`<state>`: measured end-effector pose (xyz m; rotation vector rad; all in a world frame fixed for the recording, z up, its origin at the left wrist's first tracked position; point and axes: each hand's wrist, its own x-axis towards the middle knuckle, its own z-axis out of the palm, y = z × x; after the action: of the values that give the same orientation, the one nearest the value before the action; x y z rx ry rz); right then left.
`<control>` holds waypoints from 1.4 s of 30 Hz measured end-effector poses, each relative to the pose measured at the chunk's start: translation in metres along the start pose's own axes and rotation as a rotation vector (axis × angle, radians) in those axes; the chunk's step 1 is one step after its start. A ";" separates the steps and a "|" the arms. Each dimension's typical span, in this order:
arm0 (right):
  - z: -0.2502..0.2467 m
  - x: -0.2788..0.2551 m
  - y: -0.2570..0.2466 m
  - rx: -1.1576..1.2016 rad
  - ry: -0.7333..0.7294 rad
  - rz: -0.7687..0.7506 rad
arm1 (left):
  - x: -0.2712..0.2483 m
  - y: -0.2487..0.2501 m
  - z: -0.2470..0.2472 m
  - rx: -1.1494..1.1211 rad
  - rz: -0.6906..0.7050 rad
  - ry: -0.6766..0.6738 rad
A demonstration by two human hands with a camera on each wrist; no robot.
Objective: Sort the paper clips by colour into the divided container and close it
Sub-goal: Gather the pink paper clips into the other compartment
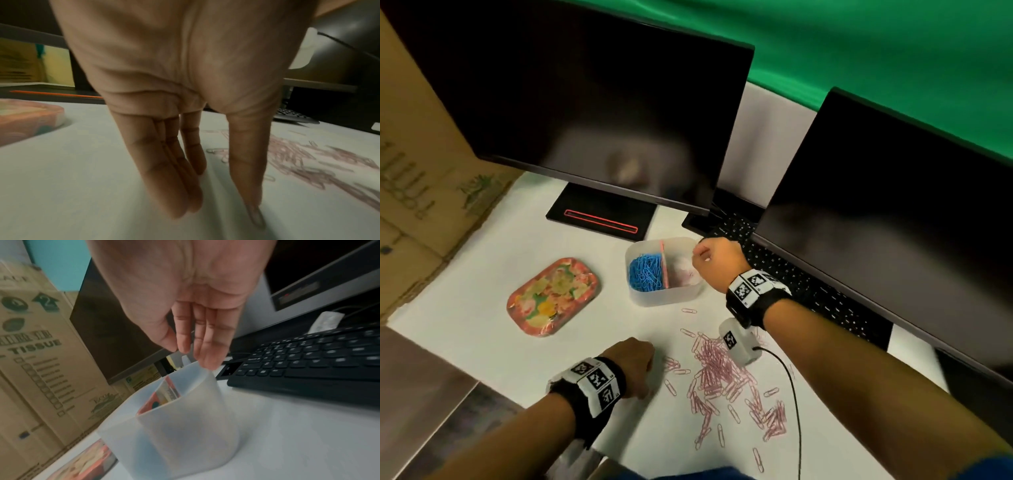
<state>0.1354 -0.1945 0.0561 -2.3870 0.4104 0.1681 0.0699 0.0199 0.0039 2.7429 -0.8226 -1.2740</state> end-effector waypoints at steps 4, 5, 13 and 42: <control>-0.024 -0.051 0.053 -0.030 0.032 0.077 | 0.003 0.001 0.008 0.002 0.025 0.039; -0.026 -0.067 0.070 -0.071 0.016 0.116 | 0.004 0.001 0.009 -0.022 0.030 0.061; 0.014 -0.182 0.157 -0.155 -0.083 0.410 | 0.017 0.013 0.008 -0.106 0.062 0.236; 0.015 -0.149 0.124 -0.427 -0.341 -0.046 | 0.000 0.025 0.029 0.019 0.122 0.181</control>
<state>-0.0467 -0.2350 0.0021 -2.7078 0.1681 0.6907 0.0381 0.0042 -0.0102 2.7226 -0.9719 -0.9855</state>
